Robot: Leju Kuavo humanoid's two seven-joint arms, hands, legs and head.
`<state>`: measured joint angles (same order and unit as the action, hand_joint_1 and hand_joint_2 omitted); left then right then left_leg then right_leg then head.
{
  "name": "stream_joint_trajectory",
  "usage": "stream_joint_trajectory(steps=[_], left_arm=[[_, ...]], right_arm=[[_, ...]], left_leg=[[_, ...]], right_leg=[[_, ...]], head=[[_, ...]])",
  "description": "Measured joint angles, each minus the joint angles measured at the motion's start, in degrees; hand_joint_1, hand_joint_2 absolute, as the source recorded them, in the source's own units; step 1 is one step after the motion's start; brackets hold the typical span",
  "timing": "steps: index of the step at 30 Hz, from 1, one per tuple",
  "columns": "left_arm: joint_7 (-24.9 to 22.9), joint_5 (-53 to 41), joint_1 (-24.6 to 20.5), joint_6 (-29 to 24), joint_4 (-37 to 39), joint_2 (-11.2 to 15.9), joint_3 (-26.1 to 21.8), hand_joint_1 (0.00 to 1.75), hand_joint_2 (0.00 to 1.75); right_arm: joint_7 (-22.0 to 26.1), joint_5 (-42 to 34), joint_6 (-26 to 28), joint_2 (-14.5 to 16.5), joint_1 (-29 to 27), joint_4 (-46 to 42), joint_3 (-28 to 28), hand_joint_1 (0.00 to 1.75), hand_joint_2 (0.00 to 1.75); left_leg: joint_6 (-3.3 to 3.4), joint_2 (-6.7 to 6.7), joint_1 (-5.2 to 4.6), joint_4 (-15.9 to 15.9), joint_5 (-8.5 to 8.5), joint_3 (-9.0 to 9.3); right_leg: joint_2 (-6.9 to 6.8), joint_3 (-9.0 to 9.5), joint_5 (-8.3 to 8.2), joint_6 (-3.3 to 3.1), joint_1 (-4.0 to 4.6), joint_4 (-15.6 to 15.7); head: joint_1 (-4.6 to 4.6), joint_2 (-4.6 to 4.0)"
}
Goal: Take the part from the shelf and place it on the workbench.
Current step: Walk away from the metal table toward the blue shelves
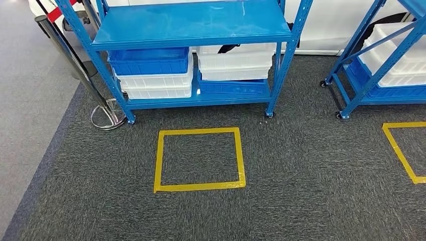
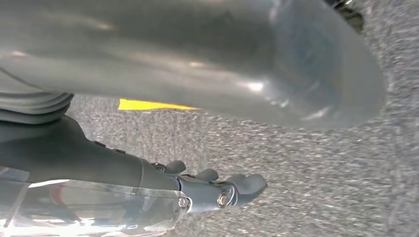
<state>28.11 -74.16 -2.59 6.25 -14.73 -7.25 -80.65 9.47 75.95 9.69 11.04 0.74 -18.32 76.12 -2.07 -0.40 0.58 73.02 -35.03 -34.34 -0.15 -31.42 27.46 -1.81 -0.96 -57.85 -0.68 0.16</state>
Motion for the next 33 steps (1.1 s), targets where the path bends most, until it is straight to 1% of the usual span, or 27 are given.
stream_joint_trajectory(steps=[1,2,3,5,6,7,8,10,11,12,13,15,16,17,18,19,20,21,22,23,25,26,27,29,30,32,33], left_arm=[[0.0,0.0,0.1,0.0,0.0,0.0,0.0,0.00,0.00],[-0.1,0.0,0.1,-0.1,0.0,0.0,0.0,0.00,0.00],[-0.1,0.0,0.2,-0.2,0.0,0.0,0.0,0.00,0.00],[-0.2,0.0,0.3,-0.2,0.0,0.0,0.0,0.00,0.00],[-0.3,0.0,0.3,-0.3,0.0,0.0,-0.1,0.00,0.00],[-0.3,0.0,0.3,-0.3,0.0,0.0,-0.1,0.00,0.00],[-0.4,0.0,0.3,-0.3,0.0,0.0,-0.1,0.00,0.00],[-0.5,0.0,0.3,-0.3,0.0,-0.1,-0.2,0.00,0.00],[-0.5,0.0,0.3,-0.3,0.0,-0.1,-0.2,0.00,0.00],[-0.5,0.0,0.3,-0.3,0.0,-0.1,-0.3,0.00,0.00],[-0.5,0.0,0.2,-0.3,0.0,-0.2,-0.3,0.00,0.00],[-0.5,0.0,0.1,-0.3,0.0,-0.2,-0.3,0.00,0.00],[-0.6,0.0,0.1,-0.3,0.0,-0.2,-0.3,0.00,0.00],[-0.6,0.0,0.2,-0.3,0.0,-0.2,-0.3,0.00,0.00],[-0.7,0.0,0.3,-0.3,0.0,-0.2,-0.3,0.00,0.00],[-0.7,0.0,0.4,-0.2,0.0,-0.2,-0.4,0.00,0.00],[-0.7,-0.1,0.4,-0.2,0.0,-0.3,-0.4,0.00,0.00],[-0.7,-0.1,0.4,-0.2,0.0,-0.3,-0.4,0.00,0.00],[-0.7,-0.1,0.4,-0.2,0.0,-0.4,-0.4,0.00,0.00],[-0.7,-0.2,0.3,-0.2,0.0,-0.4,-0.4,0.00,0.00],[-0.8,-0.2,0.1,-0.2,0.0,-0.4,-0.4,0.00,0.00],[-0.8,-0.2,0.1,-0.2,0.0,-0.4,-0.4,0.00,0.00],[-0.7,-0.2,0.0,-0.2,0.0,-0.3,-0.4,0.00,0.00],[-0.7,-0.2,0.0,-0.2,0.0,-0.3,-0.4,0.00,0.00],[-0.7,-0.2,0.0,-0.2,0.0,-0.3,-0.4,0.00,0.00],[-0.7,-0.2,0.2,-0.2,0.0,-0.3,-0.4,0.00,0.00],[-0.7,-0.2,0.3,-0.2,0.0,-0.3,-0.4,0.00,0.00]], right_arm=[[0.0,0.0,0.0,0.0,0.0,0.0,0.1,0.00,0.00],[0.1,0.1,0.0,0.0,0.0,0.0,0.2,0.00,0.00],[0.1,0.1,0.0,0.0,0.0,0.0,0.3,0.00,0.00],[0.2,0.1,-0.1,0.0,0.0,0.0,0.4,0.00,0.00],[0.2,0.1,-0.1,0.0,0.1,0.0,0.4,0.00,0.00],[0.2,0.1,-0.2,0.0,0.1,0.0,0.5,0.00,0.00],[0.2,0.1,-0.2,0.0,0.2,0.0,0.6,0.00,0.00],[0.2,0.1,-0.3,0.0,0.4,0.0,0.7,0.00,0.00],[0.2,0.1,-0.4,0.0,0.4,0.0,0.7,0.00,0.00],[0.2,0.1,-0.4,0.0,0.5,0.0,0.8,0.00,0.00],[0.2,0.1,-0.4,0.0,0.5,0.0,0.8,0.00,0.00],[0.2,0.1,-0.4,0.0,0.6,0.0,0.8,0.00,0.00],[0.2,0.1,-0.4,0.0,0.6,0.0,0.9,0.00,0.00],[0.2,0.1,-0.5,0.0,0.5,0.0,1.0,0.00,0.00],[0.1,0.1,-0.5,0.0,0.4,0.0,1.0,0.00,0.00],[0.1,0.1,-0.6,0.0,0.3,0.0,1.1,0.00,0.00],[0.1,0.1,-0.6,0.0,0.1,0.0,1.2,0.00,0.00],[0.1,0.1,-0.7,0.0,0.0,0.0,1.2,0.00,0.00],[0.1,0.1,-0.7,0.0,0.0,0.0,1.3,0.00,0.00],[0.1,0.1,-0.7,0.0,0.0,0.0,1.3,0.00,0.00],[0.1,0.1,-0.8,0.0,0.2,0.0,1.3,0.00,0.00],[0.1,0.1,-0.8,0.1,0.1,-0.1,1.3,0.00,0.00],[0.1,0.1,-0.8,0.1,0.1,-0.1,1.3,0.00,0.00],[0.1,0.1,-0.8,0.1,0.1,-0.2,1.4,0.00,0.00],[0.1,0.1,-0.8,0.1,0.1,-0.2,1.5,0.00,0.00],[0.1,0.1,-0.8,0.1,0.1,-0.2,1.6,0.00,0.00],[0.1,0.1,-0.8,0.2,0.1,-0.2,1.7,0.00,0.00]], left_leg=[[-0.12,0.02,0.12,0.6,-1.52,-1.47],[-0.18,0.04,0.21,-0.1,-1.89,-2.25],[-0.16,0.07,0.27,-2.4,-0.68,-2.33],[0.02,0.36,0.27,-9.3,5.66,-1.47],[0.32,0.58,0.16,-11.9,8.30,-1.10],[0.75,0.76,0.02,-13.5,10.11,-0.85],[1.28,0.85,-0.11,-14.1,10.66,-0.81],[2.33,0.59,-0.11,-14.7,10.50,0.20],[2.78,0.46,-0.04,-15.1,10.40,0.90],[3.20,0.37,0.00,-15.4,10.22,1.68],[3.55,0.35,-0.04,-15.7,9.91,2.27],[4.06,0.28,-0.33,-15.8,9.03,3.09],[4.17,0.20,-0.50,-15.8,8.50,3.60],[4.22,0.09,-0.67,-15.8,7.94,4.25],[4.21,-0.01,-0.82,-15.8,7.35,5.05],[4.14,-0.07,-0.94,-15.8,6.74,5.87],[4.02,-0.10,-1.04,-15.8,6.09,6.63],[3.80,-0.16,-1.15,-15.8,5.44,7.22],[3.50,-0.19,-1.18,-15.9,4.83,7.63],[3.16,-0.20,-1.21,-15.8,4.49,8.13],[2.44,-0.15,-1.23,-15.3,4.56,8.63],[2.13,-0.09,-1.25,-14.0,4.95,8.40],[1.84,-0.04,-1.19,-11.6,5.14,7.16],[1.30,0.02,-0.76,-5.2,4.10,3.00],[1.03,0.02,-0.44,-2.4,2.58,0.62],[0.47,0.05,0.07,-0.5,-0.39,-2.54],[0.23,0.06,0.23,-1.6,-0.58,-3.17]], right_leg=[[0.06,0.79,0.61,0.07,-0.03,0.0],[0.11,1.65,1.24,0.19,-0.09,0.0],[0.13,2.54,1.89,0.36,-0.18,0.0],[0.13,4.09,3.20,0.85,-0.28,-0.1],[0.14,4.57,3.76,1.20,-0.26,0.0],[0.14,4.91,4.22,1.61,-0.21,0.1],[0.15,5.28,4.40,2.06,-0.12,0.2],[0.09,5.88,4.33,2.87,-0.13,-0.1],[0.08,5.73,4.27,3.10,-0.15,-1.3],[0.09,4.76,4.63,3.26,-0.21,-3.4],[0.11,2.94,5.58,3.35,-0.27,-6.5],[0.15,-2.09,8.82,3.44,-0.24,-13.3],[0.14,-4.17,10.03,3.45,-0.22,-15.3],[0.14,-5.43,10.22,3.35,-0.16,-15.7],[0.14,-5.79,9.08,3.13,-0.03,-14.2],[0.14,-5.41,6.69,2.74,0.19,-11.2],[0.17,-4.84,3.29,2.16,0.52,-7.7],[0.24,-4.27,0.85,1.64,0.84,-4.8],[0.27,-3.84,-0.89,1.17,1.11,-2.8],[0.34,-3.61,-1.68,0.77,1.27,-1.8],[0.36,-2.64,-1.28,0.22,1.14,-1.1],[0.37,-1.82,-1.18,-0.05,0.94,-0.5],[0.31,-0.86,-0.98,-0.33,0.76,0.0],[0.20,0.94,-0.32,-0.75,0.59,0.9],[0.20,1.72,0.14,-0.85,0.56,1.1],[0.34,3.32,1.28,-0.71,0.45,1.4],[0.42,4.25,2.01,-0.54,0.35,1.5]], head=[[-0.02,0.00],[-0.02,0.01],[-0.02,0.01],[-0.07,0.01],[-0.16,0.00],[-0.22,0.00],[-0.29,0.00],[-0.27,0.00],[-0.21,0.00],[-0.16,0.00],[-0.10,0.00],[-0.04,0.00],[-0.04,0.00],[-0.03,0.00],[-0.02,-0.01],[-0.02,0.00],[-0.01,0.00],[-0.05,0.00],[-0.09,0.00],[-0.16,-0.01],[-0.21,0.00],[-0.27,0.00],[-0.44,0.00],[-0.75,0.00],[-0.86,0.00],[-0.89,0.01],[-0.88,0.01]])
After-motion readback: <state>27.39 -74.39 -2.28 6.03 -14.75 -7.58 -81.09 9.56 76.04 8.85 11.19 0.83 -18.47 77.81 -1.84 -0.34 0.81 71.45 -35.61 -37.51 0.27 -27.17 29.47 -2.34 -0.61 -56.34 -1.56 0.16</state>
